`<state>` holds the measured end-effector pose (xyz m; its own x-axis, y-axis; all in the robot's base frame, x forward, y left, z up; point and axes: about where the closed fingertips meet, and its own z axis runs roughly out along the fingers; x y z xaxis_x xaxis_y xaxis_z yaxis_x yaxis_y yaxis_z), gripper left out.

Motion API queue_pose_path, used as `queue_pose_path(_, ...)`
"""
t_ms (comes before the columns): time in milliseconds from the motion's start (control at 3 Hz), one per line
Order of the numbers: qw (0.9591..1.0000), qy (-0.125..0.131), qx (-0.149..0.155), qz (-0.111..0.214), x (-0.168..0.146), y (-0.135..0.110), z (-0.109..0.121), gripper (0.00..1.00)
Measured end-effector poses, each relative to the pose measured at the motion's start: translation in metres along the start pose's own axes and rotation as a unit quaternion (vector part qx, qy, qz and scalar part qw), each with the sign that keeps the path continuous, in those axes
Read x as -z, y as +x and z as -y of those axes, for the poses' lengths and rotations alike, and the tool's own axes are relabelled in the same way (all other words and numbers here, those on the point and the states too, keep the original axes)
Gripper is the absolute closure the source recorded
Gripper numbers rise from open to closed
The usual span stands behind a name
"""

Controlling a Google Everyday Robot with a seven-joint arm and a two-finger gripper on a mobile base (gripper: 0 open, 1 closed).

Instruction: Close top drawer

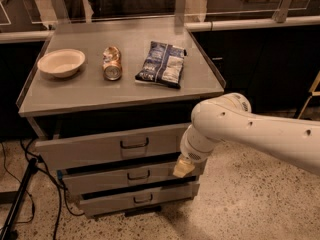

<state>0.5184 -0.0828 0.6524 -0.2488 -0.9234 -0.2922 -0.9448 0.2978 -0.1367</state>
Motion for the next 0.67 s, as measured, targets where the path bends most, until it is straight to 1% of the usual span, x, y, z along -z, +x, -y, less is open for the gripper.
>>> queue_pose_path(333, 0.9998, 0.007, -0.017, -0.007, -0.001, 0.002, 0.006, 0.66)
queue_pose_path(667, 0.9986, 0.030, -0.041, -0.014, 0.000, 0.003, 0.027, 0.89)
